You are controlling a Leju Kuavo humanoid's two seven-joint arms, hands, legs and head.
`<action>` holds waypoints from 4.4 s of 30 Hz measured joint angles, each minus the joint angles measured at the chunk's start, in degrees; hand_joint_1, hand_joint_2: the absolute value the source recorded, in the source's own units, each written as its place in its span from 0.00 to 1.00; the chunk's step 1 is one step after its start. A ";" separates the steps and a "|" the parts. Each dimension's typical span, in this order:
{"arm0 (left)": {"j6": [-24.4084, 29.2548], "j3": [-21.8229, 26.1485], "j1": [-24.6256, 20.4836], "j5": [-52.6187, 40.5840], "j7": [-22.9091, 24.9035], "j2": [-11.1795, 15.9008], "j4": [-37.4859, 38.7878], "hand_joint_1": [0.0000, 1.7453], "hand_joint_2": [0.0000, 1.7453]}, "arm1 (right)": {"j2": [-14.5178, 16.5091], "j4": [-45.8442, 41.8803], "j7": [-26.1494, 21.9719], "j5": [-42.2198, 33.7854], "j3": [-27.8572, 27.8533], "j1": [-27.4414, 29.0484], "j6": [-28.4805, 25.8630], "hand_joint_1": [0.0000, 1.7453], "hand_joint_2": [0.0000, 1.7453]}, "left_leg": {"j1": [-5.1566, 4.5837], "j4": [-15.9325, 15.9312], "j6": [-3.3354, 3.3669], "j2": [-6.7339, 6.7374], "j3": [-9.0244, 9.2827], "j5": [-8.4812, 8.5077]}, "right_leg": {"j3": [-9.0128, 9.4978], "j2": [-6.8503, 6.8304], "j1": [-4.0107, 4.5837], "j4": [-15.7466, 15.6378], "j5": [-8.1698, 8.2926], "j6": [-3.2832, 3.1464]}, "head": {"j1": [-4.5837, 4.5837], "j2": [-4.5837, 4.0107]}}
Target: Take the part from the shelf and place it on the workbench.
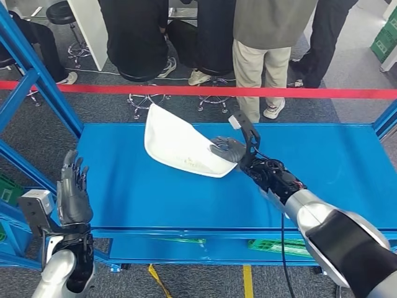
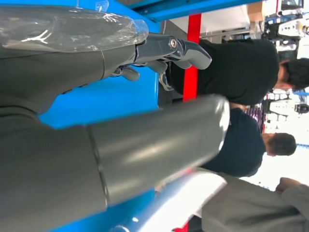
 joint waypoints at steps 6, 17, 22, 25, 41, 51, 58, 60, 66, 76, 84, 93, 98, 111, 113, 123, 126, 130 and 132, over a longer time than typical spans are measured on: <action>-2.54 0.00 -0.24 -0.55 -0.39 0.14 1.32 0.00 1.00 | -2.53 -16.32 1.93 -6.73 -5.47 8.38 -5.80 1.00 1.00 | 0.01 0.02 0.04 0.00 -0.02 -0.07 | -0.05 -0.03 0.00 0.00 -0.07 0.03 | -0.07 0.00; -3.76 0.04 -1.53 -3.66 -2.19 0.10 3.90 0.00 1.00 | -4.65 -44.32 2.69 -1.66 -12.13 18.63 -12.04 1.00 1.00 | 0.00 0.01 0.03 0.04 -0.04 -0.13 | -0.06 0.04 -0.01 0.00 -0.11 0.01 | -0.03 0.00; -4.59 0.04 -1.84 -4.23 -2.27 -0.21 4.51 0.00 1.00 | -4.65 -53.52 2.20 0.93 -12.53 20.01 -12.59 1.00 1.00 | 0.00 0.01 0.03 0.03 -0.04 -0.13 | -0.06 0.02 0.00 0.00 -0.11 0.01 | -0.08 0.00; -5.38 0.04 -2.04 -4.74 -2.68 -0.39 4.72 0.00 1.00 | -4.65 -58.34 1.57 3.71 -12.60 20.19 -13.05 1.00 1.00 | 0.00 0.01 0.03 0.03 -0.05 -0.13 | -0.06 0.02 0.00 0.00 -0.11 0.01 | -0.06 0.00; -7.15 0.04 -2.62 -7.23 -4.61 -1.23 4.86 0.00 1.00 | -4.61 -73.38 1.04 14.12 -12.61 21.48 -16.64 1.00 1.00 | 0.00 0.01 0.04 0.02 -0.06 -0.14 | -0.06 0.02 0.00 0.00 -0.11 0.01 | -0.05 0.00; -4.51 0.04 -2.73 -9.34 -5.17 -1.73 4.60 0.00 1.00 | -4.61 -74.74 1.64 15.72 -12.65 22.87 -19.58 1.00 1.00 | 0.00 0.01 0.03 0.02 -0.07 -0.14 | -0.05 0.01 0.00 0.00 -0.11 0.01 | -0.05 0.00; -3.29 0.04 -2.69 -9.86 -5.03 -1.86 3.35 0.00 1.00 | -4.61 -74.74 1.29 17.00 -12.60 22.93 -19.85 1.00 1.00 | 0.00 0.01 0.03 0.02 -0.07 -0.14 | -0.05 0.01 0.00 0.00 -0.11 0.01 | -0.05 0.00; -3.20 0.04 -2.68 -10.04 -5.01 -1.87 3.09 0.00 1.00 | -4.61 -74.76 1.17 18.53 -12.57 22.95 -20.16 1.00 1.00 | -0.07 0.22 0.21 0.02 -0.15 -0.28 | -0.04 0.01 -0.09 -0.03 -0.11 0.09 | -0.09 0.00; -2.86 0.05 -2.77 -10.58 -5.24 -1.88 2.34 0.00 1.00 | -4.61 -75.80 0.63 25.28 -12.12 23.30 -21.81 1.00 1.00 | -0.18 0.55 0.93 0.00 -0.33 -0.64 | 0.15 -0.06 -0.16 -0.24 -0.18 0.62 | -0.39 0.00; -2.50 0.07 -2.84 -10.81 -6.06 -2.37 1.86 0.00 1.00 | -4.56 -76.58 -0.23 27.09 -11.28 24.15 -21.81 1.00 1.00 | 1.33 -1.02 1.06 -2.78 1.62 -0.55 | -5.88 -0.09 -1.12 11.82 -3.50 2.69 | 1.40 0.00; -2.67 0.07 -3.44 -10.88 -6.92 -2.81 1.82 0.00 1.00 | -4.49 -76.89 -0.55 27.17 -10.80 24.83 -21.91 1.00 1.00 | 1.75 2.49 -1.77 -3.96 -0.90 -1.92 | 0.09 1.78 -1.50 1.02 -0.91 0.73 | 1.14 0.00; -2.82 0.07 -3.81 -10.60 -7.22 -2.88 1.88 0.00 1.00 | -4.36 -77.22 -1.03 27.34 -10.40 25.21 -20.76 1.00 1.00 | 0.34 6.28 0.04 2.48 -4.46 -0.79 | 1.13 -4.55 0.34 0.91 -1.95 -0.83 | -0.81 0.00; -2.39 0.08 -3.92 -10.39 -7.46 -2.93 1.75 0.00 1.00 | -4.24 -77.71 -1.15 27.21 -9.77 25.17 -19.60 1.00 1.00 | -0.54 0.98 1.27 1.93 -2.00 0.44 | 1.80 -6.29 0.47 0.84 -2.89 0.32 | -0.65 0.00; -1.27 0.09 -2.90 -11.34 -5.93 -2.86 -0.90 0.00 1.00 | -4.17 -78.06 -1.28 26.61 -7.70 25.05 -17.57 1.00 1.00 | 0.35 0.98 0.69 -7.13 -1.57 0.51 | 0.36 4.89 -0.58 1.44 -1.54 0.59 | 1.86 0.00; -1.28 0.09 -2.55 -11.41 -5.67 -2.71 -1.62 0.00 1.00 | -4.16 -78.06 -1.22 26.14 -7.39 24.80 -17.34 1.00 1.00 | 0.52 1.05 -0.06 -7.88 -2.06 0.73 | 0.83 3.46 -0.53 0.85 -1.51 0.05 | 1.91 0.00; -1.42 0.10 -2.19 -11.48 -5.15 -2.14 -3.16 0.00 1.00 | -4.12 -78.35 -0.85 25.04 -6.42 24.10 -16.80 1.00 1.00 | 0.47 7.75 -0.86 2.27 -6.09 -0.74 | 2.07 -5.06 0.12 -0.06 -1.96 -1.18 | -0.66 0.00; -1.41 0.09 -2.33 -11.70 -5.15 -2.07 -3.51 0.00 1.00 | -4.12 -78.47 -0.75 24.91 -6.21 23.71 -16.80 1.00 1.00 | -0.08 0.82 -0.09 4.51 -2.36 1.01 | 2.57 -6.48 0.59 -0.07 -2.56 -0.35 | -0.48 0.00; -1.46 0.09 -2.65 -12.11 -5.20 -2.15 -3.68 0.00 1.00 | -4.16 -78.74 -0.60 24.67 -6.29 23.73 -16.91 1.00 1.00 | 0.10 0.36 1.16 1.98 -1.89 1.15 | 2.14 -5.34 0.13 2.02 -4.67 0.84 | -0.01 0.00; -1.47 0.07 -3.10 -12.29 -5.28 -2.40 -3.72 0.00 1.00 | -4.22 -78.92 -0.46 24.26 -6.56 24.00 -17.13 1.00 1.00 | 0.25 0.22 1.63 0.78 -1.63 1.16 | -1.23 -2.12 -0.05 9.33 -8.29 1.08 | 0.66 0.00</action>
